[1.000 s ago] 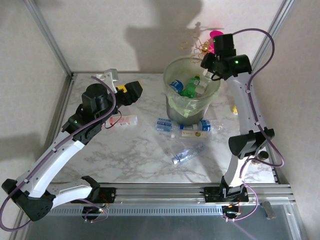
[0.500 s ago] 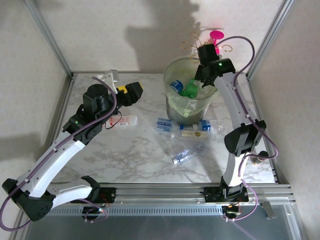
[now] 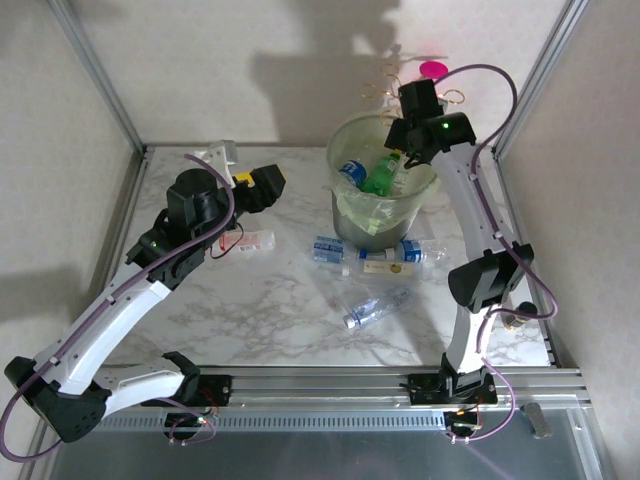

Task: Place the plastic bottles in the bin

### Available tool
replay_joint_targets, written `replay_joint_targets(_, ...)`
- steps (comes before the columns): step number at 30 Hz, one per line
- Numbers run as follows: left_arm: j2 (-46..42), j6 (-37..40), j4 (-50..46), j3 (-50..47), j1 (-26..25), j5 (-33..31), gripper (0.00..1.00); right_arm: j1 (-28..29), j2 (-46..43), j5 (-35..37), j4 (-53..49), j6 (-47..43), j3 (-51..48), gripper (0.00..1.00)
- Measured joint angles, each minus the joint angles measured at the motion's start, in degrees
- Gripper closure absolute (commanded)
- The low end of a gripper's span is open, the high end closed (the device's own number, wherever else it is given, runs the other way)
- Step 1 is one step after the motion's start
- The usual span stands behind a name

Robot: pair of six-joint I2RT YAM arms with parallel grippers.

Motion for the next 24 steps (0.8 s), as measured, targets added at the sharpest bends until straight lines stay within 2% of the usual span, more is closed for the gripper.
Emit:
replay_joint_targets(7,0.46,0.13,-0.55,0.0,0.0,-1.7,0.21,0.0,-3.5,-2.01,3.65,-0.33,-5.88,0.66)
replay_joint_targets(10,0.92,-0.24,-1.51,-0.24,0.0,-2.99,0.21,0.0,-2.56,-2.78,4.11,-0.31,-8.02,0.69)
replay_joint_targets(19,2.62,-5.05,-7.26,-2.56,2.99,-6.78,0.19,0.0,-0.2,-3.28,4.96,0.76,-11.5,0.67)
replay_joint_targets(24,4.94,-10.27,-10.03,-2.56,5.22,-7.61,0.14,0.11,-1.9,-5.75,7.21,0.83,-8.68,0.54)
